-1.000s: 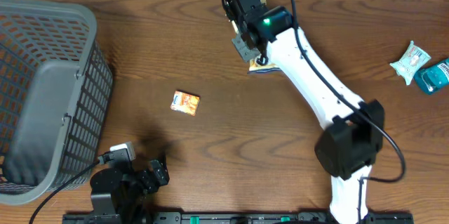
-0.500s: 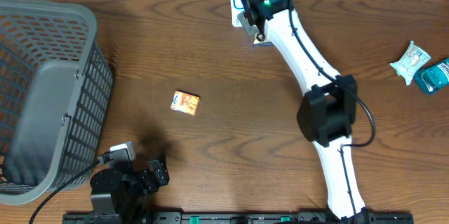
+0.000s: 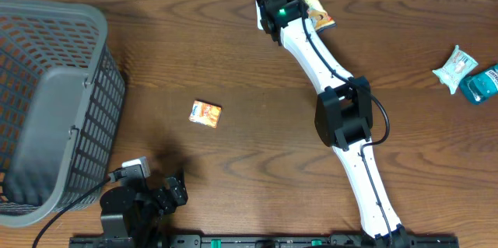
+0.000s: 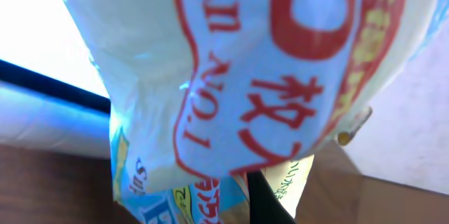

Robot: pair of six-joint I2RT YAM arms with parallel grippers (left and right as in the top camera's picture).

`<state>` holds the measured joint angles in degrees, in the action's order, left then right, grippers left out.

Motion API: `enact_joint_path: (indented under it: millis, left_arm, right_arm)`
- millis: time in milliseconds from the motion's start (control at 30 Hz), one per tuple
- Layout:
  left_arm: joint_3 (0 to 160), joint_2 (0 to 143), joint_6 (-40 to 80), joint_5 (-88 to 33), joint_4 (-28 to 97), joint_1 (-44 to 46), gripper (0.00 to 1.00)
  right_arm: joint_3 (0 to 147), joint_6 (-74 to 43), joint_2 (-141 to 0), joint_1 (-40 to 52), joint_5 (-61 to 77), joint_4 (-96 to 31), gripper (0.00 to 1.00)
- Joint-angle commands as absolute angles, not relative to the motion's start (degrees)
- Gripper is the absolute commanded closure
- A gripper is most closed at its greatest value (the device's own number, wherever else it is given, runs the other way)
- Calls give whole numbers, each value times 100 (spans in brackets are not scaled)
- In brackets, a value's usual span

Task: Scan the item barcode
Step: 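Carry the snack bag up to the white scanner, then carry the snack bag right and release it at the table edge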

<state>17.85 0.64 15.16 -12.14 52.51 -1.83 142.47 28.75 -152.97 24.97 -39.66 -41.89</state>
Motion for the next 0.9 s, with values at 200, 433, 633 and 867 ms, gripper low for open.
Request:
enact_joint_path:
  millis: [200,433,633,867]
  left_arm:
    - [1756,60,1463,-1284,5271,-202,2]
    - [1756,60,1463,-1286,5271,-202,2]
    - [1758,60,1463,-1284,5271,-202,2]
    - [1756,60,1463,-1286,5271,-202,2]
  right_arm:
    - [14420,2567,-15120,2779,-4117,-4501,99]
    - [14422,1516,-14243,2912,-3629,-6012,99]
    - [14420,-69,-13010,2731,-3629,-7817,99]
    - [14420,-1712,-11987,2078,-3992,-9129,99]
